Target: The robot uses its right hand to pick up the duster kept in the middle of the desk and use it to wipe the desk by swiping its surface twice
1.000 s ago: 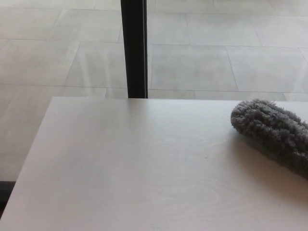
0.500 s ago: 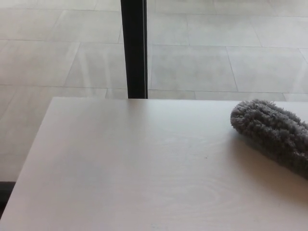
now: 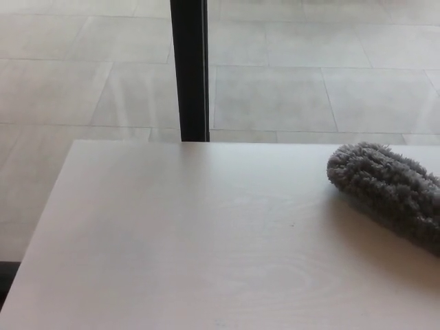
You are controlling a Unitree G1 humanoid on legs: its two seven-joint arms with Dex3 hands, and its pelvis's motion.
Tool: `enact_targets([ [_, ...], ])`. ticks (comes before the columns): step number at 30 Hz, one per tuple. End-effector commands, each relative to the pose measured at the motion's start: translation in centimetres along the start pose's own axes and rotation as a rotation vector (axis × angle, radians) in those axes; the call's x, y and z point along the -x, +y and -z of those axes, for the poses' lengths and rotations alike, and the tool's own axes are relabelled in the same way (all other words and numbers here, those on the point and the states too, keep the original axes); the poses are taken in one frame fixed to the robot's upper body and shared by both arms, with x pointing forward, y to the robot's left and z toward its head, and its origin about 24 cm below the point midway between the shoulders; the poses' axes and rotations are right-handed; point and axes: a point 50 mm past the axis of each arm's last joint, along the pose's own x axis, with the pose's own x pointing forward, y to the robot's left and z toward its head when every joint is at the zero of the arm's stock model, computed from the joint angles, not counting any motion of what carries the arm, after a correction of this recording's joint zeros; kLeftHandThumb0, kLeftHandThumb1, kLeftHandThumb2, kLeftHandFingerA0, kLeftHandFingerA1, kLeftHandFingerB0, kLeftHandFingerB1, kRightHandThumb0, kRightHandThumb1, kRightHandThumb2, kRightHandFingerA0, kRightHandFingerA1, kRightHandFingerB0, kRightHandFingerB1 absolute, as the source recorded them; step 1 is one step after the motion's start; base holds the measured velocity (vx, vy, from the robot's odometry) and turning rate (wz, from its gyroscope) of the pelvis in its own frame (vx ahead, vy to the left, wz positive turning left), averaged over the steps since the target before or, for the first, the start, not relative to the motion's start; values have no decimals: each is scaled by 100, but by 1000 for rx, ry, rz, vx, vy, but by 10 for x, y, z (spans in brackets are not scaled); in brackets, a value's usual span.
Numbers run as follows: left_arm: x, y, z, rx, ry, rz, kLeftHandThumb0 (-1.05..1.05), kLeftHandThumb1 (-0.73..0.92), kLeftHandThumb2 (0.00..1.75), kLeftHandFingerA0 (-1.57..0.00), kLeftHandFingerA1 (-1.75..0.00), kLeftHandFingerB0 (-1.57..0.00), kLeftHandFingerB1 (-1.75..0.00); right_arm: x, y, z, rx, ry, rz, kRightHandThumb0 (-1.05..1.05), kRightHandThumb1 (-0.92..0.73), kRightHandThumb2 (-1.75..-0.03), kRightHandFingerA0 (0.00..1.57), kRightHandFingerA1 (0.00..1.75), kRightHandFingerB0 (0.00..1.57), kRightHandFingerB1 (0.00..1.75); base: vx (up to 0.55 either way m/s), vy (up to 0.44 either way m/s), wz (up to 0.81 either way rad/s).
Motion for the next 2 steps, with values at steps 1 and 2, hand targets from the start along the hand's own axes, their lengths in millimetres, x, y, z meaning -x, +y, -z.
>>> enact_targets([
  [1,5,14,11,93,40,-66,-49,76,63,-53,-67,-52,-53,2,-9,41,-331,82,123,-98,-70,-106,0,62,0,37,0,0,0],
  [2,5,15,13,94,45,-68,-50,76,63,-54,-66,-53,-53,2,-9,42,-333,92,118,-98,-70,-105,0,62,0,36,0,0,0],
])
